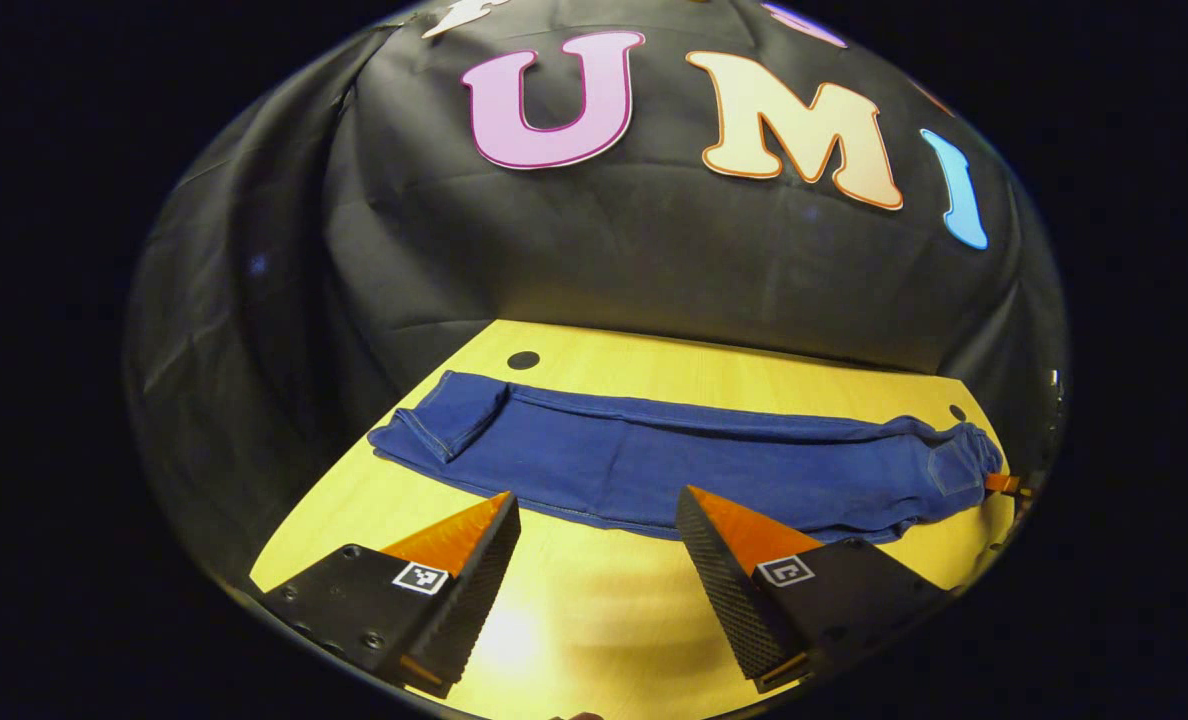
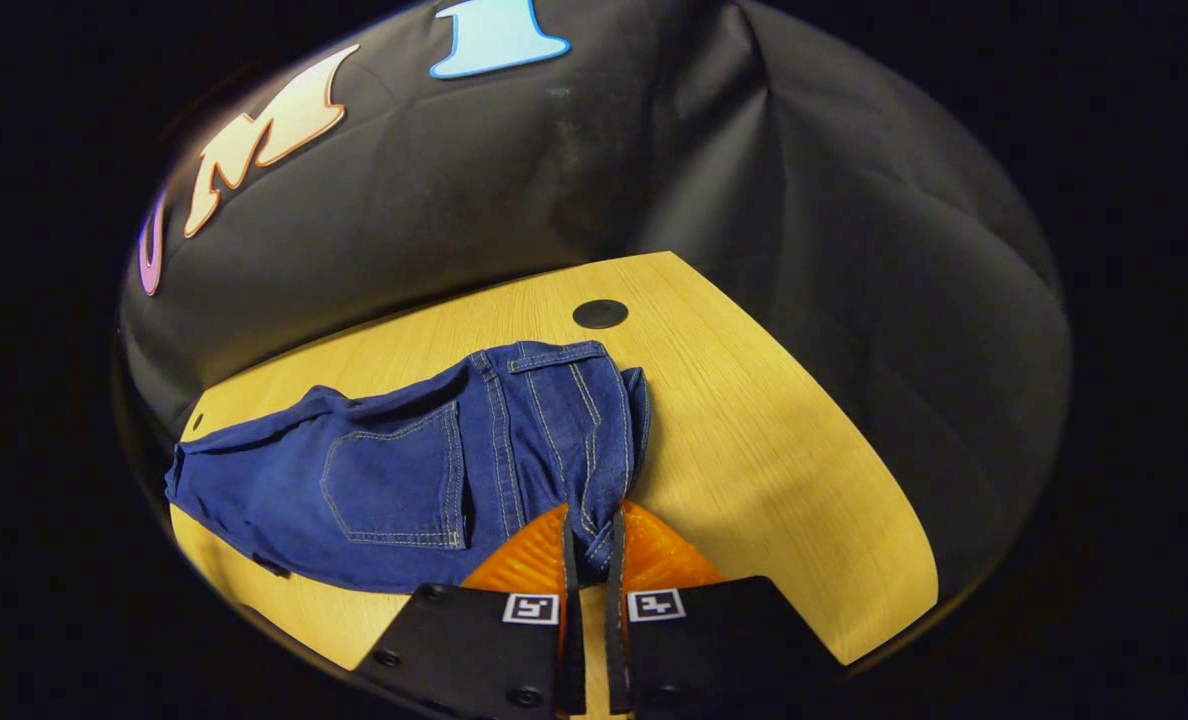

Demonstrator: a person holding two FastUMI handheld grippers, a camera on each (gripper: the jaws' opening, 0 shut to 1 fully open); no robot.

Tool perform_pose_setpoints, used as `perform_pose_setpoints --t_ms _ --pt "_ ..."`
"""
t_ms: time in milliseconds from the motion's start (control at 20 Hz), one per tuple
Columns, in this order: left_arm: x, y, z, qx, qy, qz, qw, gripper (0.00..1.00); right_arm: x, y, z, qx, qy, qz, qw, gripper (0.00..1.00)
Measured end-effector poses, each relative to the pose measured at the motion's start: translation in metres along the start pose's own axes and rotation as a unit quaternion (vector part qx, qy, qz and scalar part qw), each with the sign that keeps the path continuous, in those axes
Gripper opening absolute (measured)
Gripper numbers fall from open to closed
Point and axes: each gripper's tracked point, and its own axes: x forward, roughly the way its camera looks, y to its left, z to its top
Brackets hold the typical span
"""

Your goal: Grasp the waist and the cuffs of the jeans and fold them to make the two legs overlap; first hold the waist and fold one-third of the jeans toward the cuffs, then hold the cuffs and fold the remaining one-third in the same direction to finish folding.

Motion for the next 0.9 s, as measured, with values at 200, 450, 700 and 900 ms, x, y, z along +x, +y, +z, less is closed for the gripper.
perform_pose_setpoints --t_ms 200,450,700,900 --pt "0.003 0.005 0.0 -0.01 0.0 -0.013 1.0 0.96 -0.026 0.019 0.036 0.012 -0.044 0.015 0.999 0.07" --pt "0.009 0.023 0.005 -0.015 -0.01 -0.045 0.999 0.95 -0.068 0.072 0.084 0.037 -0.095 0.051 0.993 0.07" --pt "0.025 0.049 -0.002 0.005 0.003 -0.094 0.996 0.94 -0.127 0.195 0.121 0.063 -0.153 0.141 0.976 0.07" --pt "0.037 0.085 -0.009 0.005 0.016 -0.118 0.993 0.95 -0.159 0.296 0.127 0.059 -0.176 0.199 0.962 0.04"
